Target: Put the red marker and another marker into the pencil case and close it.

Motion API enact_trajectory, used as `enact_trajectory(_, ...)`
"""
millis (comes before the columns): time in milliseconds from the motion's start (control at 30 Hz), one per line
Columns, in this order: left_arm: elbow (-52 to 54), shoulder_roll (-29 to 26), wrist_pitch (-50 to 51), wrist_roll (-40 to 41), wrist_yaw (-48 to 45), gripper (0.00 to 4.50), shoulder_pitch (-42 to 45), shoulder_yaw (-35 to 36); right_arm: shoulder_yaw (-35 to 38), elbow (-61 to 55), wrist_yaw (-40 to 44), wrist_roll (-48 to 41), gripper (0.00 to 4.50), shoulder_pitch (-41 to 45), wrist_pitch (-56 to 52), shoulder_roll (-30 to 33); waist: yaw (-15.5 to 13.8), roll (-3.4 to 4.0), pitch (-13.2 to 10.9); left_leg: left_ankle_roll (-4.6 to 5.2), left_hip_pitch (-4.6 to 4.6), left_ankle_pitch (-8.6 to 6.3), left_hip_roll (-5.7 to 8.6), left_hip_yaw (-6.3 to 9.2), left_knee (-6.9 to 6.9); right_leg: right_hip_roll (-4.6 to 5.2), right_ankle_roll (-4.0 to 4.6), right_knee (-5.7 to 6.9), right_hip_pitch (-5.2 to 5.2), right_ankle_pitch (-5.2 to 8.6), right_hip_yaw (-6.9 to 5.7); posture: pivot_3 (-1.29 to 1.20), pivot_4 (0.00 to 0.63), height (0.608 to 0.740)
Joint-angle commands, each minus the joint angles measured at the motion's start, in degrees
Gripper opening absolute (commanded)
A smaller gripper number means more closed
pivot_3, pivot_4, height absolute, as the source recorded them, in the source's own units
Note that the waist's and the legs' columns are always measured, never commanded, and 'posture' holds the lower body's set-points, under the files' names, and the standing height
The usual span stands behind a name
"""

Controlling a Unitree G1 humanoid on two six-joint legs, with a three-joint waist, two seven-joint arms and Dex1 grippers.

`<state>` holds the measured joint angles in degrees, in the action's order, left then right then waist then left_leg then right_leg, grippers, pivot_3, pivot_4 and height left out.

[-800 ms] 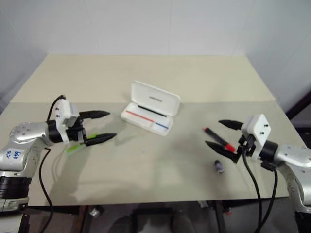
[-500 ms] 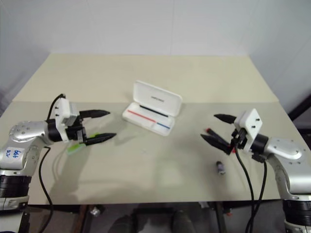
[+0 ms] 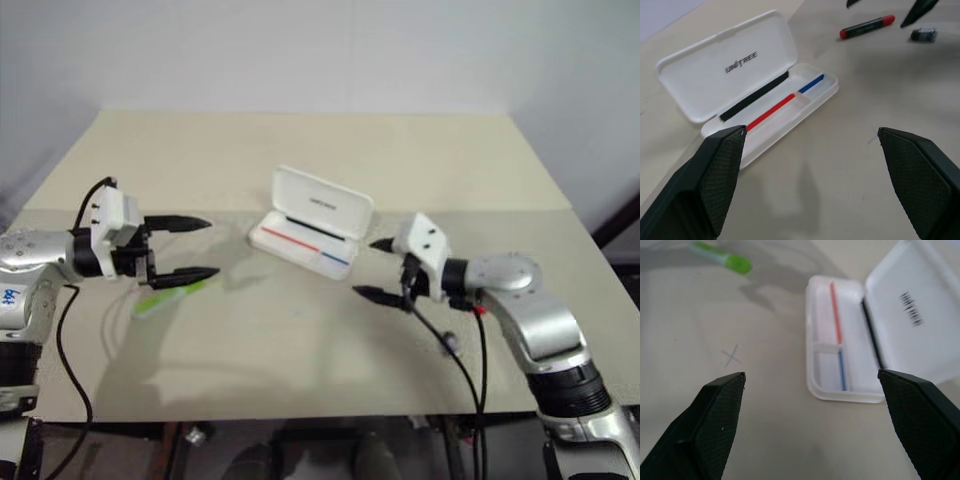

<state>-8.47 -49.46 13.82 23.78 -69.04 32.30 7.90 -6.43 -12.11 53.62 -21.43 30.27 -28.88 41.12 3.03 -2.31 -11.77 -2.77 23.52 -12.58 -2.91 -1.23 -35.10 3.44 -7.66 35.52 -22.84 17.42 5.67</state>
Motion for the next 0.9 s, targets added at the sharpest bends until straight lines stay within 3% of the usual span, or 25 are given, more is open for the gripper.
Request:
enact_trajectory(33,0.0,-1.4,-1.0,-0.1,-0.5,4.50,0.0,1.5,-0.8,1.2,1.0,1.7,3.91,1.8,2.0,-0.4,-0.1,0.00,0.0,0.00,0.02,0.00,0.02,0.00,-0.02,0.02,0.00,0.00,0.00,0.00,0.00,0.00,0.150,0.740)
enact_trajectory(200,2.4,-1.8,-0.2,0.6,0.4,4.50,-2.5,2.7,-2.5,4.4,1.2,3.6,2.26,4.5,2.7,-2.3,0.0,0.00,0.0,0.01,0.02,0.00,0.01,-0.01,-0.01,0.02,0.00,0.02,-0.01,0.00,0.00,0.00,0.150,0.740)
enact_trajectory(500,2.6,-3.4,-1.0,-0.3,0.9,4.50,-5.7,4.3,-10.6,11.2,5.1,9.2,2.26,13.8,-0.6,-4.8,0.3,0.00,0.0,-0.02,0.09,0.02,-0.08,-0.05,-0.01,-0.09,0.07,0.38,-0.38,0.04,0.03,0.00,0.150,0.740)
enact_trajectory(633,1.9,-3.9,-1.5,-0.4,1.1,4.50,-5.9,4.7,-15.0,19.4,6.5,13.4,2.26,19.8,1.0,-9.1,0.5,0.00,0.0,-0.08,0.53,0.05,-0.07,-0.06,-0.19,-0.09,0.01,0.50,-0.80,0.00,0.04,0.00,0.150,0.740)
enact_trajectory(900,4.0,-4.8,-1.0,0.2,1.5,4.50,-8.3,6.2,-16.1,35.6,7.1,17.9,2.26,26.2,6.6,-16.2,0.4,0.00,0.0,-0.08,0.68,0.06,-0.07,-0.05,-0.17,-0.10,-0.01,0.45,-0.89,0.00,0.02,0.00,0.150,0.740)
